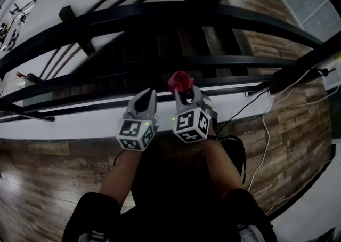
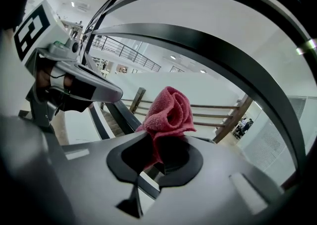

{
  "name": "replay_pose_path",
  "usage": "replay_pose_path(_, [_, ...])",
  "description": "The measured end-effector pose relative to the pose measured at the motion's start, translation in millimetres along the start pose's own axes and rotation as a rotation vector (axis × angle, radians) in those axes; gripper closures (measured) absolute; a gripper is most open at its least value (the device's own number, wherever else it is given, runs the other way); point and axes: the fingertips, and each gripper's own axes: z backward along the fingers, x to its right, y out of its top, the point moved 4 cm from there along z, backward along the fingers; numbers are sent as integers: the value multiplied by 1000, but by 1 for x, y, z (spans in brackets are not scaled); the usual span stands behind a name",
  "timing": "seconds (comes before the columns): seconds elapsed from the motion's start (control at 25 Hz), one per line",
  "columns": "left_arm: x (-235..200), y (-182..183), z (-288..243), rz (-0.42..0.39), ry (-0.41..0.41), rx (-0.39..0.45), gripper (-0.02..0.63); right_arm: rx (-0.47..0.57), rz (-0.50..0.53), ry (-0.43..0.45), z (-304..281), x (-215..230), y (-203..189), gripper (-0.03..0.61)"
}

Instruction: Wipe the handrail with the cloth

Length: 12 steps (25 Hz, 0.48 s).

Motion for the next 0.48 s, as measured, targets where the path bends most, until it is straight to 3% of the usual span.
replay_pose_path(0.48, [65, -13, -43, -56, -47, 1, 615, 58, 45, -31, 20, 60, -45, 538])
